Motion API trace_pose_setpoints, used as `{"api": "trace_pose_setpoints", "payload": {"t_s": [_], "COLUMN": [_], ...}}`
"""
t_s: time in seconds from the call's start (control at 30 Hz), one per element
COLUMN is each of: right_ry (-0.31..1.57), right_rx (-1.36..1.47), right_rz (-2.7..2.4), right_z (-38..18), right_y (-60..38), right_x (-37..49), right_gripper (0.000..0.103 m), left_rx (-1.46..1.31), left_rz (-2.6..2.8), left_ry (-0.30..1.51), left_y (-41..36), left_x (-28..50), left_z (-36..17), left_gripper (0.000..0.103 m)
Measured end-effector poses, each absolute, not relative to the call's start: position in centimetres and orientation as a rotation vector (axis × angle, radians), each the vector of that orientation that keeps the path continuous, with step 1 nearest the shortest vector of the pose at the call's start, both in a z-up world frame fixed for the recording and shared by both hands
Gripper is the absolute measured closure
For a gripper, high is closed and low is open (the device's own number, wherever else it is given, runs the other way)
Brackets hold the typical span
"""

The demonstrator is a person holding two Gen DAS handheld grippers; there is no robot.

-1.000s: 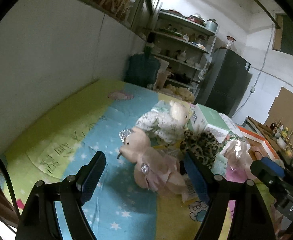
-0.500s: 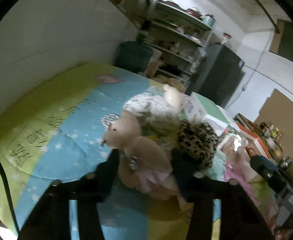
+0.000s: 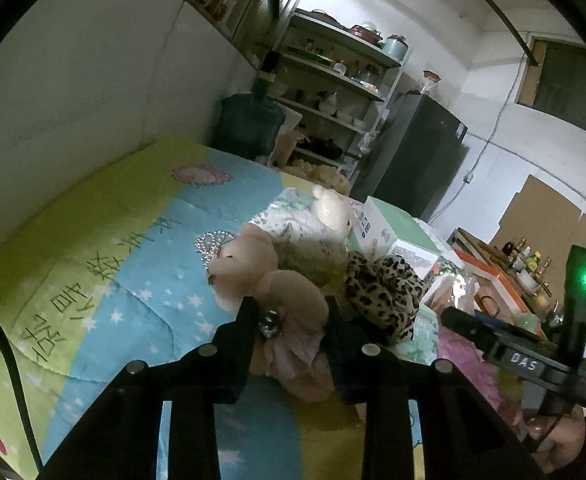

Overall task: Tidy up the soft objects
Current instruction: 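Grasp the clear bag of brown items with the right tool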

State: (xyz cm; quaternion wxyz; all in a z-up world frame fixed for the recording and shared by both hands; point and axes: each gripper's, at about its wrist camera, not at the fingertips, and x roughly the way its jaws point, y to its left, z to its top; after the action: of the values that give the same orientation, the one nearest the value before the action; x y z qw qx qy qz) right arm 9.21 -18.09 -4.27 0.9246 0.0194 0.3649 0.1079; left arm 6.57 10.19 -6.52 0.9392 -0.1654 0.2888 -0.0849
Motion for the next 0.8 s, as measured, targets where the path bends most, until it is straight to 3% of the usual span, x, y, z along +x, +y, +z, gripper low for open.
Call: {"api": "trace_pose_setpoints", "payload": {"t_s": [0.13,0.17,0.2,0.8], "right_ry": [0.754,0.759,0.763,0.709], "right_rx": [0.026,0.026,0.022,0.052], "right_rz": [0.229,0.228,0.215,0.242], "right_z": [-4.5,-4.6,-4.7,-3.0], "right_y": [-17.8,-17.9,-17.9,-18.9], "right_x": [9.6,9.7,9.8,8.5], "right_gripper": [0.032,0.037,0.048,0.053], "left_rx": [-0.335,-0.333,-0.330,-0.272], "left_rz": [-0.174,-0.174,-0.173,-0.197], "left_ry": [0.574,0.569,0.564,0.492], "left_y": [10.7,10.8,10.8,9.6], "left_x": [6.4,6.4,6.3,5.3], "left_z": [-6.1,-5.9,-5.8,-3.1], "left_gripper": [0.071,0.071,0.071,0.071]}}
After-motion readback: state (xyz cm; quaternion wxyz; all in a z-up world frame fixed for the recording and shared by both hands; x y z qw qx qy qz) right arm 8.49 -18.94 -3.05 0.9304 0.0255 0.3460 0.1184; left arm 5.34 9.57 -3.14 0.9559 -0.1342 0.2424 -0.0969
